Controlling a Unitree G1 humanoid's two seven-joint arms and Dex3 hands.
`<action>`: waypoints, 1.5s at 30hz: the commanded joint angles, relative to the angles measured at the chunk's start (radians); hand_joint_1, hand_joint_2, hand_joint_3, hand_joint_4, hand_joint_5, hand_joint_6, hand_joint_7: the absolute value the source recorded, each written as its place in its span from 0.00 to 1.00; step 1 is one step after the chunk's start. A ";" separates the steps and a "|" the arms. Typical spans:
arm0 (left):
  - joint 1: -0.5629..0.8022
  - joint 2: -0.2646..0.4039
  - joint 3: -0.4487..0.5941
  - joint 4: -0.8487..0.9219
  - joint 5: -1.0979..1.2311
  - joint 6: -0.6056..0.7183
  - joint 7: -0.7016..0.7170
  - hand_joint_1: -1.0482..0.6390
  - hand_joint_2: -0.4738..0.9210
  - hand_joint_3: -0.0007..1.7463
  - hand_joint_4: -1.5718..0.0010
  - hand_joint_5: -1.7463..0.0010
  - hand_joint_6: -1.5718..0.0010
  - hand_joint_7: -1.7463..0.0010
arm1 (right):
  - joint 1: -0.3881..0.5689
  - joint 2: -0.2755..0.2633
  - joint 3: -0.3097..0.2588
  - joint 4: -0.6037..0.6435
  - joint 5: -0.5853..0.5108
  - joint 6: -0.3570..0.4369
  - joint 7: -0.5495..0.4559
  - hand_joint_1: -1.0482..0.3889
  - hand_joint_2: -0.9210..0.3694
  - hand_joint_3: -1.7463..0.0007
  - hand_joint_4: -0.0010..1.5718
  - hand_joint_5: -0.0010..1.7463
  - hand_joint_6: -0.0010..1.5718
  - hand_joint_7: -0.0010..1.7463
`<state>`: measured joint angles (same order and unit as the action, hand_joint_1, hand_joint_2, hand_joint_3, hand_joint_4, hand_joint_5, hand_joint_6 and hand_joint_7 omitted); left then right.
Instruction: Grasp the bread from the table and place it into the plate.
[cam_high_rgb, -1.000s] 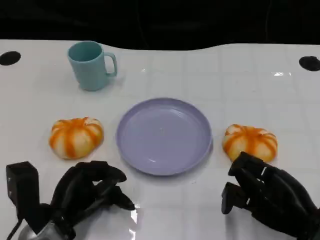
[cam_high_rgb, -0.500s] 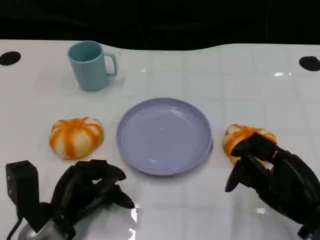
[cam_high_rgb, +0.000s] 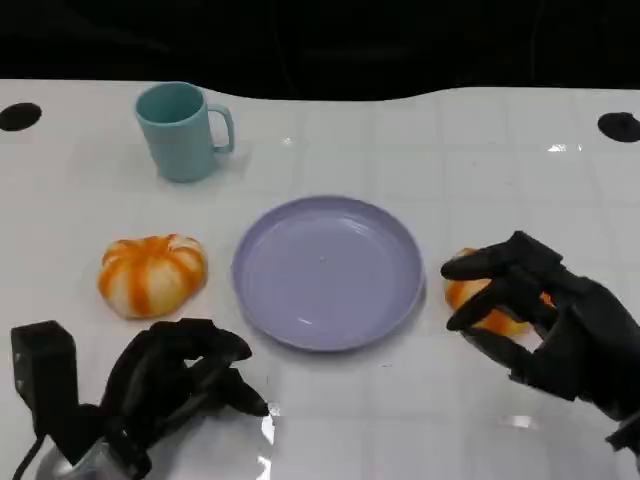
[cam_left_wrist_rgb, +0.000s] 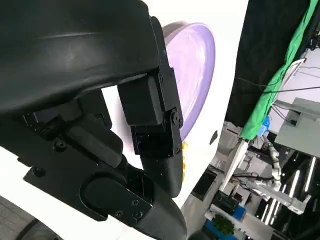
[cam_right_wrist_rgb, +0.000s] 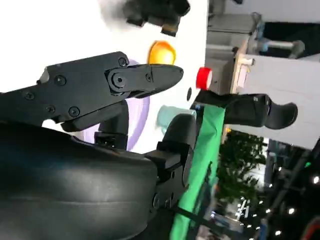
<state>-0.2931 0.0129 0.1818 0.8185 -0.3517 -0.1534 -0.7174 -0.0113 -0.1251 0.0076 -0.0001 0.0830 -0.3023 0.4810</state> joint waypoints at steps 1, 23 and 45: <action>0.007 0.014 0.004 0.011 0.005 0.003 0.000 0.00 0.87 0.00 0.00 0.74 0.00 0.88 | -0.012 -0.066 0.004 -0.036 -0.123 -0.060 -0.061 0.39 0.00 0.95 0.12 0.70 0.10 0.51; 0.014 0.010 0.002 0.003 0.002 0.007 -0.006 0.00 0.87 0.00 0.00 0.73 0.00 0.88 | 0.011 -0.278 0.026 -0.254 -0.851 -0.033 -0.386 0.28 0.03 1.00 0.21 0.39 0.29 0.04; -0.002 0.014 0.006 0.038 0.008 -0.004 -0.005 0.00 0.87 0.00 0.00 0.73 0.00 0.87 | -0.101 -0.301 0.167 -0.096 -1.037 0.124 -0.449 0.25 0.03 1.00 0.29 0.22 0.30 0.00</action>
<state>-0.3000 0.0105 0.1856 0.8329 -0.3533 -0.1610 -0.7210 -0.0884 -0.4067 0.1663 -0.1121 -0.9509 -0.1868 0.0539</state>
